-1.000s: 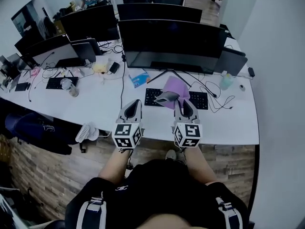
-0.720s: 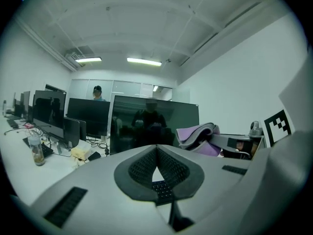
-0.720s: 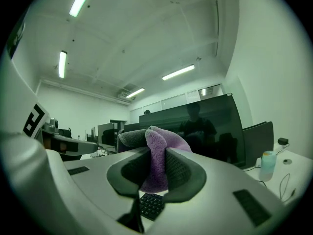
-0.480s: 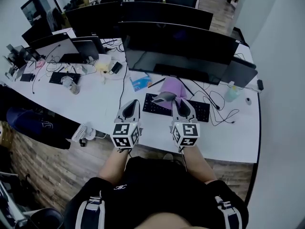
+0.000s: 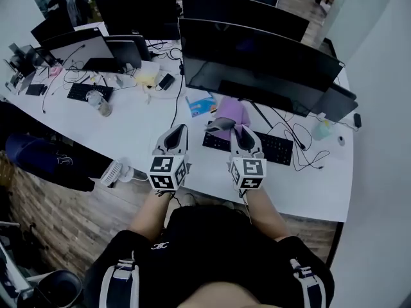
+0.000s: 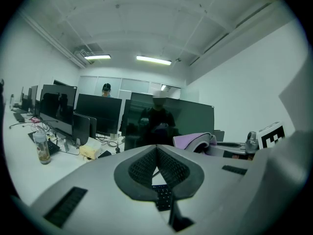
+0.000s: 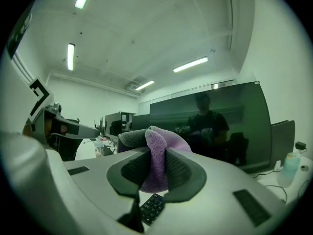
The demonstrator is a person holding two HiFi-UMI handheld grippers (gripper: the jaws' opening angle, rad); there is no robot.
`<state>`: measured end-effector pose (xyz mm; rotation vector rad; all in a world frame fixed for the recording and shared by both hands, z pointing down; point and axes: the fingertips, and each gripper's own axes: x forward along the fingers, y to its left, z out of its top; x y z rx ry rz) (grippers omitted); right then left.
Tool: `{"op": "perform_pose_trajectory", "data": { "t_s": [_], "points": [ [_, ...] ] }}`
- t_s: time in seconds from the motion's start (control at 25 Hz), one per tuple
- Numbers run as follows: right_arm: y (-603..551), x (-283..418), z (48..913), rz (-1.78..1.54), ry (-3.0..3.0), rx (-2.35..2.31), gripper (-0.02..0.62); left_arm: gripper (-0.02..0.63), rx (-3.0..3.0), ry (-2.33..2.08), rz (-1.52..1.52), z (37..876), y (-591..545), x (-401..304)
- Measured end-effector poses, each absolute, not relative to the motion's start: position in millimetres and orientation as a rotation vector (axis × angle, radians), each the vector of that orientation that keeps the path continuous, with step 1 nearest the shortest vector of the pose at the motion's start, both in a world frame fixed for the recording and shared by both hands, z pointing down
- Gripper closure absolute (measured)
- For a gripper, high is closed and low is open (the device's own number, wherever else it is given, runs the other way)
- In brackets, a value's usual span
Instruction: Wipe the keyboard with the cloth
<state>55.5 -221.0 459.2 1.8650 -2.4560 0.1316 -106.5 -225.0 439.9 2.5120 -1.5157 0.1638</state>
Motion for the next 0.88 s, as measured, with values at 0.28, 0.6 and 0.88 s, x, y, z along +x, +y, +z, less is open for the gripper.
{"op": "perform_pose_trajectory", "data": {
  "t_s": [0.28,0.6,0.88],
  "points": [
    [-249,23,488,0.054,-2.401,1.765,0.505,0.594,2.481,-1.565,0.165,442,-234,-139],
    [-282,4,534,-0.006,-2.296,1.648,0.506,0.594,2.450,-1.614,0.172,443,-240,-161],
    [-299,-3,590,0.082,-2.232,1.566,0.506,0.594,2.427,-1.645,0.179,446,-239,-175]
  ]
}}
